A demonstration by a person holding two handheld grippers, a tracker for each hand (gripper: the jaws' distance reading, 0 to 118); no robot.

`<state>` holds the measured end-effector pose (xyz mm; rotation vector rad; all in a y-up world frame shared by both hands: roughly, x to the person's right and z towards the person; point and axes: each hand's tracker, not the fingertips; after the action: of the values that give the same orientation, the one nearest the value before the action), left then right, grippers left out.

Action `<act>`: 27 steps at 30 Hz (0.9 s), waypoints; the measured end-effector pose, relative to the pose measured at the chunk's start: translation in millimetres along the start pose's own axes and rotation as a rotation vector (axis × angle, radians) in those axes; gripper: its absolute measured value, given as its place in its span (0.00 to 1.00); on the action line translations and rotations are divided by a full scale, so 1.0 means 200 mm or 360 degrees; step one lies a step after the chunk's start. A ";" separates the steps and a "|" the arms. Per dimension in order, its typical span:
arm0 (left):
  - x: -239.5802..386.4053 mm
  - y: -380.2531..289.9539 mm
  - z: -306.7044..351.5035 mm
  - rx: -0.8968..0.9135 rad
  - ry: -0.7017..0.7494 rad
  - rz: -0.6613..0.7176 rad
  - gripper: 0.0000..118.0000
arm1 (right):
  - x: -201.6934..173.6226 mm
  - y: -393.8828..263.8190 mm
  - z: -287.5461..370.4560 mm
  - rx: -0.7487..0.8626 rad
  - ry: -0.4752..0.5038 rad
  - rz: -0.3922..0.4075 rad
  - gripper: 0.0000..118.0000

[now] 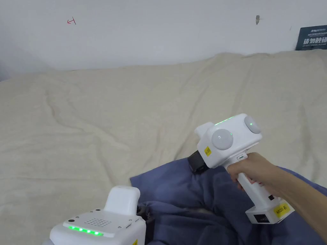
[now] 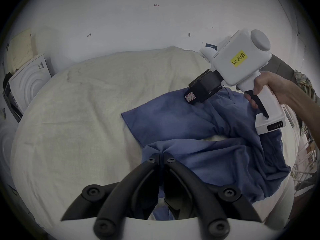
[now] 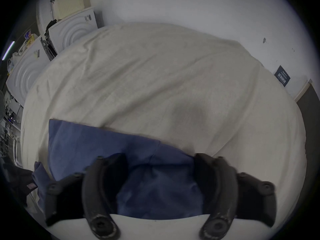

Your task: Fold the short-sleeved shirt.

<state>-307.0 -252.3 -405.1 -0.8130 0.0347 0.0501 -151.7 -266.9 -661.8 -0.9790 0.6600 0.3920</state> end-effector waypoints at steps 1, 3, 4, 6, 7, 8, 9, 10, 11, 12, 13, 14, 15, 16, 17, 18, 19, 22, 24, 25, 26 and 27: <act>0.01 0.01 0.00 -0.0010 0.0005 -0.0015 0.03 | -0.01 0.01 0.01 -0.0004 -0.0007 -0.0007 0.01; 0.02 0.01 0.00 -0.0004 0.0020 -0.0027 0.03 | -0.02 0.01 0.04 0.0007 -0.0058 -0.0055 0.01; 0.01 0.02 -0.01 -0.0015 0.0016 -0.0020 0.03 | -0.01 0.00 0.03 -0.0007 -0.0010 -0.0062 0.01; 0.01 0.02 -0.01 -0.0015 0.0020 -0.0012 0.03 | 0.02 0.00 0.05 -0.0006 -0.0006 -0.0037 0.01; 0.01 0.02 0.00 -0.0033 0.0014 -0.0007 0.03 | 0.04 0.00 0.07 -0.0017 0.0020 -0.0117 0.01; 0.00 0.02 0.00 -0.0020 0.0018 -0.0004 0.03 | 0.07 0.00 0.11 0.0019 0.0040 -0.0249 0.01; 0.00 0.03 0.01 -0.0016 0.0014 0.0001 0.03 | 0.11 0.00 0.15 0.0055 0.0110 -0.0323 0.01; 0.00 0.03 0.03 -0.0019 0.0008 -0.0004 0.03 | 0.14 0.00 0.20 0.0088 0.0141 -0.0360 0.01; 0.00 0.04 0.04 -0.0012 0.0008 -0.0010 0.03 | 0.18 0.02 0.27 0.0144 0.0114 -0.0394 0.01; 0.00 0.05 0.06 -0.0014 0.0013 -0.0014 0.03 | 0.21 0.03 0.33 0.0174 0.0095 -0.0387 0.01; 0.00 0.05 0.07 -0.0002 0.0022 -0.0020 0.03 | 0.24 0.02 0.39 0.0223 0.0067 -0.0417 0.01; 0.00 0.06 0.09 0.0019 0.0028 -0.0024 0.03 | 0.27 0.02 0.47 0.0249 0.0086 -0.0443 0.01; 0.00 0.08 0.11 0.0025 0.0033 -0.0020 0.03 | 0.32 0.02 0.55 0.0278 0.0125 -0.0490 0.01; -0.01 0.09 0.13 0.0041 0.0040 -0.0013 0.03 | 0.36 0.01 0.63 0.0329 0.0131 -0.0558 0.01; -0.01 0.10 0.15 0.0054 0.0049 -0.0009 0.03 | 0.40 0.01 0.69 0.0365 0.0136 -0.0586 0.01; -0.02 0.13 0.18 0.0079 0.0080 0.0006 0.03 | 0.45 0.00 0.78 0.0408 0.0128 -0.0613 0.01; -0.02 0.15 0.20 0.0097 0.0092 0.0000 0.03 | 0.48 0.01 0.85 0.0435 0.0116 -0.0625 0.01; -0.03 0.23 0.29 0.0185 0.0127 -0.0045 0.03 | 0.60 -0.01 1.10 0.0579 0.0016 -0.0611 0.01; -0.04 0.30 0.36 0.0228 0.0166 -0.0068 0.03 | 0.67 -0.03 1.28 0.0650 -0.0070 -0.0627 0.01; -0.05 0.33 0.39 0.0259 0.0187 -0.0074 0.03 | 0.70 -0.04 1.35 0.0673 -0.0079 -0.0634 0.01; -0.06 0.37 0.42 0.0286 0.0195 -0.0060 0.03 | 0.73 -0.05 1.43 0.0719 -0.0106 -0.0676 0.01; -0.08 0.42 0.46 0.0341 0.0199 -0.0039 0.03 | 0.77 -0.06 1.51 0.0739 -0.0108 -0.0700 0.01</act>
<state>-327.0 -128.3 -402.1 -0.6016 0.1457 -0.0272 69.6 -10.4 -639.6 -0.6363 0.4285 -0.1166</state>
